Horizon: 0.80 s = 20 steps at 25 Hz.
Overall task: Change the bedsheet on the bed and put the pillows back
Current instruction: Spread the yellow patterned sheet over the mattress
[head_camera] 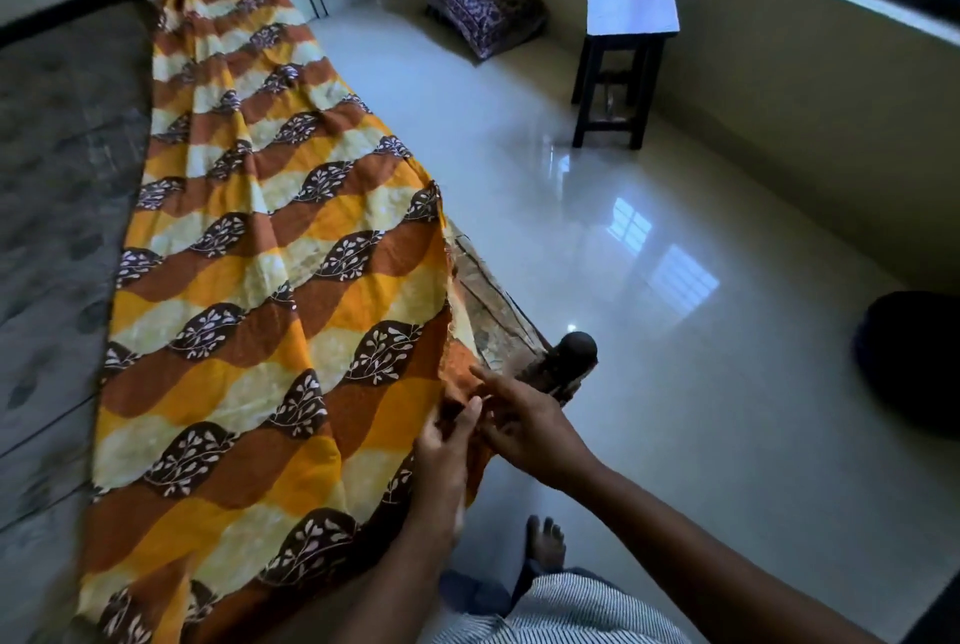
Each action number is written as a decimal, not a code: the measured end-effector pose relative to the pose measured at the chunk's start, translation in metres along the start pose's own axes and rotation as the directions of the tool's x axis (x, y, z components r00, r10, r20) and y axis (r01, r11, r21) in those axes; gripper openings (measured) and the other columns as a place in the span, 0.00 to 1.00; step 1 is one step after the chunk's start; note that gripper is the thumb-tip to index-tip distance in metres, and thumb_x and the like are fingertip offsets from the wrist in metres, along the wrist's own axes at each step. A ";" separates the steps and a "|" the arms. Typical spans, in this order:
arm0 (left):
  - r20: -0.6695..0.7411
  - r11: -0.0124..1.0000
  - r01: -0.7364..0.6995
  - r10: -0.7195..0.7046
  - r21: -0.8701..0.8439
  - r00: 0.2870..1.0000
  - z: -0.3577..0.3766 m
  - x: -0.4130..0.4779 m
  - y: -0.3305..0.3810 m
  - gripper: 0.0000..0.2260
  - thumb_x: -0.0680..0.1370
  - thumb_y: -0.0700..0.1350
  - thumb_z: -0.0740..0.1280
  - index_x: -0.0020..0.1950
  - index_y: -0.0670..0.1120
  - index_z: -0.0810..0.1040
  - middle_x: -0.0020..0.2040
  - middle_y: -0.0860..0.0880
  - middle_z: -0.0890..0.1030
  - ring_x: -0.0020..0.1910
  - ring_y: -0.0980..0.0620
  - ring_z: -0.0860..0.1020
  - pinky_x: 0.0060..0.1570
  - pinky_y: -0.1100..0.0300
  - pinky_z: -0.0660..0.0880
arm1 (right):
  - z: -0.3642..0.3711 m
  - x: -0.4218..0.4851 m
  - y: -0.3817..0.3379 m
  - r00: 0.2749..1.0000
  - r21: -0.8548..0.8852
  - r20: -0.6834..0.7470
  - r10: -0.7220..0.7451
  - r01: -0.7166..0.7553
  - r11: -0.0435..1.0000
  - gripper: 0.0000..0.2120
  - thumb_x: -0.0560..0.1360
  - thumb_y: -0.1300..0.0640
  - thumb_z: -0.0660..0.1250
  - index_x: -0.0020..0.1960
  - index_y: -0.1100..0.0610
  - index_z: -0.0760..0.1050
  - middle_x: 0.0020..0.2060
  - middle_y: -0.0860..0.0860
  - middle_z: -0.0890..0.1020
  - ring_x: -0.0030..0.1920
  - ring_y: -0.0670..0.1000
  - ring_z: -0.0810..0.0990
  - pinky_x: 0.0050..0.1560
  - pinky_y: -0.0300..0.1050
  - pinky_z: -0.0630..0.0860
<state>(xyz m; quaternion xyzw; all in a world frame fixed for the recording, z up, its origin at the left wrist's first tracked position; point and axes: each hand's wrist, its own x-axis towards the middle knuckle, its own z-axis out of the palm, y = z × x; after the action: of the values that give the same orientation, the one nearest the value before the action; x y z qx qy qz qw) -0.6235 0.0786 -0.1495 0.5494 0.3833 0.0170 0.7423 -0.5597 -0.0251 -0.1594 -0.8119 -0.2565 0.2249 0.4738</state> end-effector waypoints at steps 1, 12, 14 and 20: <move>-0.056 0.999 -0.016 0.013 -0.047 0.998 -0.003 -0.004 0.005 0.13 0.71 0.46 0.69 0.55 0.51 0.76 0.55 0.45 0.82 0.53 0.47 0.81 0.56 0.50 0.76 | -0.001 -0.002 -0.008 0.999 0.087 0.026 0.022 -0.024 0.996 0.26 0.76 0.63 0.65 0.72 0.52 0.64 0.60 0.49 0.77 0.58 0.43 0.77 0.58 0.37 0.76; -0.241 0.980 -0.198 0.185 -0.031 0.953 -0.014 -0.040 0.056 0.14 0.68 0.51 0.69 0.49 0.44 0.81 0.50 0.45 0.83 0.52 0.46 0.81 0.56 0.47 0.77 | -0.017 -0.013 -0.080 0.990 0.451 -0.120 0.079 -0.016 0.892 0.09 0.73 0.60 0.69 0.53 0.53 0.79 0.49 0.46 0.83 0.49 0.39 0.82 0.47 0.33 0.78; -0.292 0.967 -0.253 0.240 -0.010 0.926 -0.017 -0.042 0.063 0.14 0.61 0.56 0.71 0.41 0.50 0.83 0.48 0.50 0.84 0.53 0.47 0.80 0.59 0.44 0.75 | -0.026 -0.011 -0.084 0.984 0.477 -0.151 0.091 -0.008 0.879 0.09 0.72 0.60 0.70 0.52 0.52 0.79 0.48 0.46 0.83 0.48 0.41 0.82 0.47 0.34 0.78; -0.311 0.936 -0.316 0.351 0.157 0.884 -0.022 -0.043 0.075 0.07 0.65 0.48 0.74 0.40 0.50 0.81 0.40 0.50 0.83 0.43 0.50 0.82 0.49 0.52 0.79 | -0.033 -0.010 -0.098 0.993 0.549 -0.044 0.111 -0.069 0.833 0.10 0.72 0.59 0.70 0.53 0.53 0.80 0.46 0.48 0.85 0.46 0.45 0.84 0.46 0.36 0.79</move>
<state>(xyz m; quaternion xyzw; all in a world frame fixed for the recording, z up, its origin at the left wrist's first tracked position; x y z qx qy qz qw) -0.6368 0.1067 -0.0655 0.6334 0.4035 0.2174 0.6234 -0.5671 -0.0122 -0.0566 -0.6621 -0.1256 0.2803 0.6836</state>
